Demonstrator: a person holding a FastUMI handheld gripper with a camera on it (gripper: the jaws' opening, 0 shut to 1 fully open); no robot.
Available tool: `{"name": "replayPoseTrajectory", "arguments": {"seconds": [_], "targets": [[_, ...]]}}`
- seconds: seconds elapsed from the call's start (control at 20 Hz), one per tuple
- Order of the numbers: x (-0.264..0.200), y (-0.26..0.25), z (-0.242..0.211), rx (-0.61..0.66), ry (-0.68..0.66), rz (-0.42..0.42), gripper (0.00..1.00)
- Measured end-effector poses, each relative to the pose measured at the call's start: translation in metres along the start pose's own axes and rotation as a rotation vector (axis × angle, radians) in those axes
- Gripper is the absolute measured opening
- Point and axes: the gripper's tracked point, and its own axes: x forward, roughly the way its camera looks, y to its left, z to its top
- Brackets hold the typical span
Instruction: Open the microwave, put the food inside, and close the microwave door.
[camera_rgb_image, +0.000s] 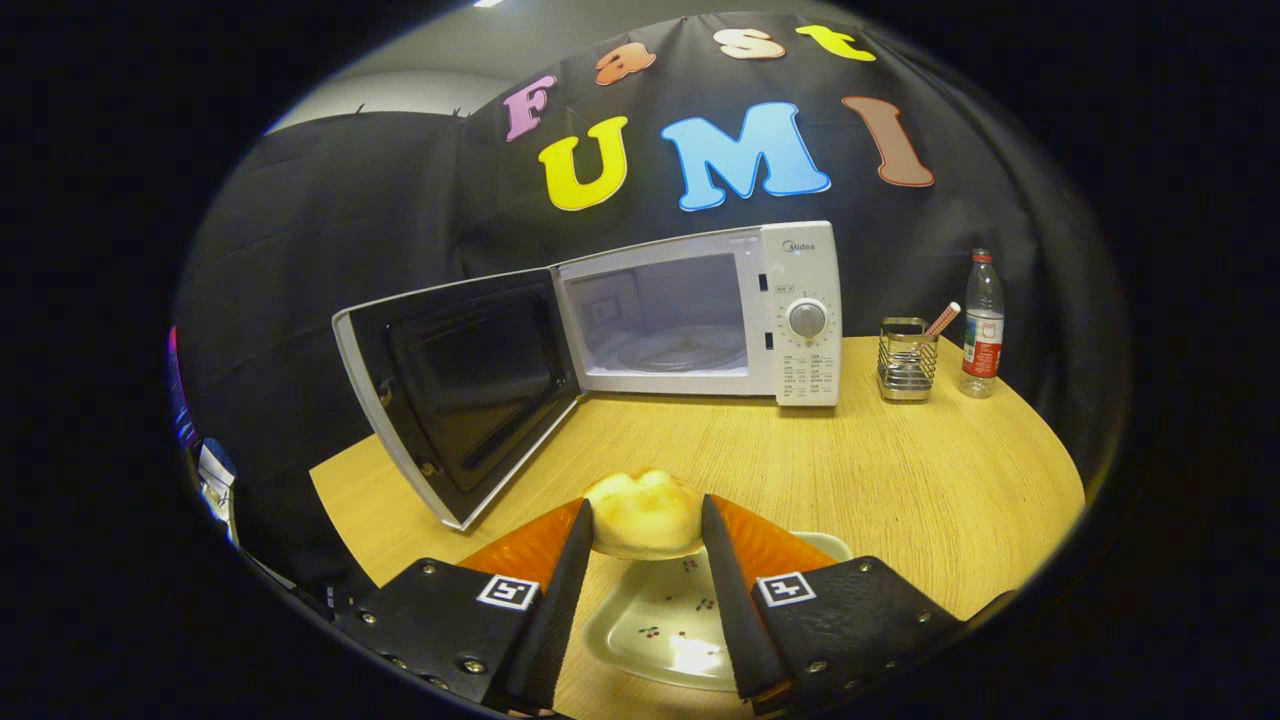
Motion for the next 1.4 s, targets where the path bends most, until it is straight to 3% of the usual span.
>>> {"name": "replayPoseTrajectory", "arguments": {"seconds": [0.05, 0.1, 0.25, 0.35, 0.45, 0.65, 1.05, 1.4], "targets": [[0.007, -0.006, -0.002, 0.013, 0.03, -0.036, 0.65], [0.018, -0.014, -0.021, -0.012, 0.098, -0.059, 0.44], [0.028, -0.018, -0.021, 0.081, 0.126, -0.042, 0.45], [0.025, -0.019, -0.014, 0.039, 0.094, -0.064, 0.45], [0.024, -0.021, -0.019, 0.031, 0.123, -0.07, 0.3], [0.022, -0.017, -0.027, 0.087, 0.143, -0.038, 0.3], [0.022, 0.004, 0.032, 0.119, 0.049, -0.005, 0.3], [0.091, 0.027, 0.106, 0.166, -0.019, 0.001, 0.3]]}}
